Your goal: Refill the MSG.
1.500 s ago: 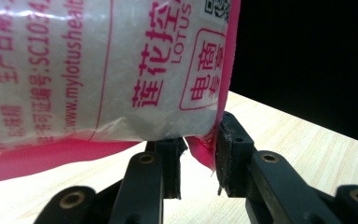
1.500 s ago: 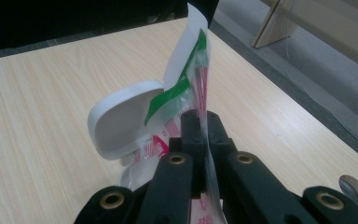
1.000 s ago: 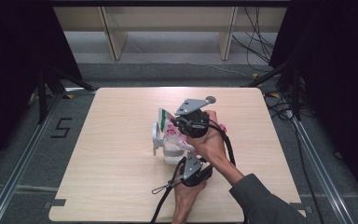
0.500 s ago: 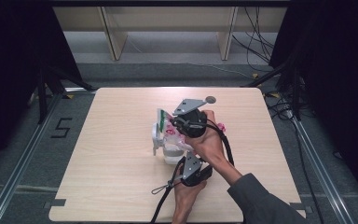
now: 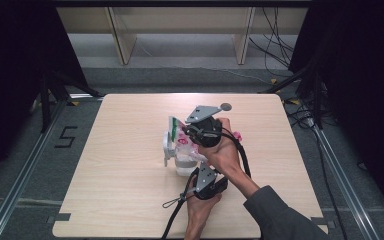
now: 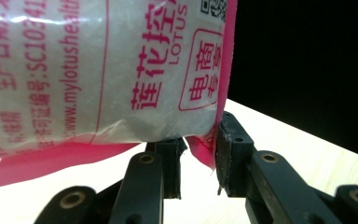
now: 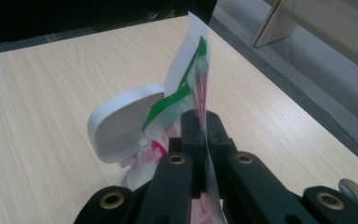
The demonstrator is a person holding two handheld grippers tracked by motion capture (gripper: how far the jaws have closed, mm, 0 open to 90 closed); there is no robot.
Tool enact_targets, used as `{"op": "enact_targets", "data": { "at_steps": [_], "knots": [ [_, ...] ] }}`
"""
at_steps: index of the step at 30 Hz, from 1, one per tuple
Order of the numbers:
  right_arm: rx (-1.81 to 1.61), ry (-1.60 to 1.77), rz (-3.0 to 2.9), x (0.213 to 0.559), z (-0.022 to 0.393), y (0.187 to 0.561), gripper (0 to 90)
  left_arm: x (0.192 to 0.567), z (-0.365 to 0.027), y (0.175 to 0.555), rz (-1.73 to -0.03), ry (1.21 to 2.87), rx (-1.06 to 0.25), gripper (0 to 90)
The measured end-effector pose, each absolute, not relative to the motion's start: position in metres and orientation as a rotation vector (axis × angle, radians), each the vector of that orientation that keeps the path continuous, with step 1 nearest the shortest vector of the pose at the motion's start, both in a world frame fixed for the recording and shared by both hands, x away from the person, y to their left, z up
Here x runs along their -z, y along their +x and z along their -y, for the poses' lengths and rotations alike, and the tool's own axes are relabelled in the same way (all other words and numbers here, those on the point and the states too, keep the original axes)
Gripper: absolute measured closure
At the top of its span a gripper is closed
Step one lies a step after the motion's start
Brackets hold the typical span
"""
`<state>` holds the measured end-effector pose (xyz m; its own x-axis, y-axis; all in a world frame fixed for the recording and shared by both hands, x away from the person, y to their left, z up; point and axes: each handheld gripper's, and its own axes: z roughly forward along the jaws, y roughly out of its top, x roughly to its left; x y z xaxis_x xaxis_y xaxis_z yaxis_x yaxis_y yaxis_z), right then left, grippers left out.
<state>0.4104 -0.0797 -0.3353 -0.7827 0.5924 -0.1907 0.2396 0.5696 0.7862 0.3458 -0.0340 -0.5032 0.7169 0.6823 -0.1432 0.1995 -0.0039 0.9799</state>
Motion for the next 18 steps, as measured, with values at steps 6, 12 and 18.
{"op": "enact_targets", "data": {
  "at_steps": [6, 12, 18],
  "knots": [
    [-1.090, 0.659, -2.363, 0.3353, 0.0788, 0.4106, 90.0, 0.5030, 0.0342, 0.3456, -0.740, 1.561, -0.440, 72.8],
    [-1.090, 0.664, -2.362, 0.3364, 0.0779, 0.4103, 90.0, 0.5027, 0.0346, 0.3456, -0.742, 1.556, -0.435, 72.8],
    [-1.079, 0.652, -2.367, 0.3373, 0.0772, 0.4114, 90.0, 0.5026, 0.0344, 0.3459, -0.743, 1.554, -0.429, 72.8]
  ]
}}
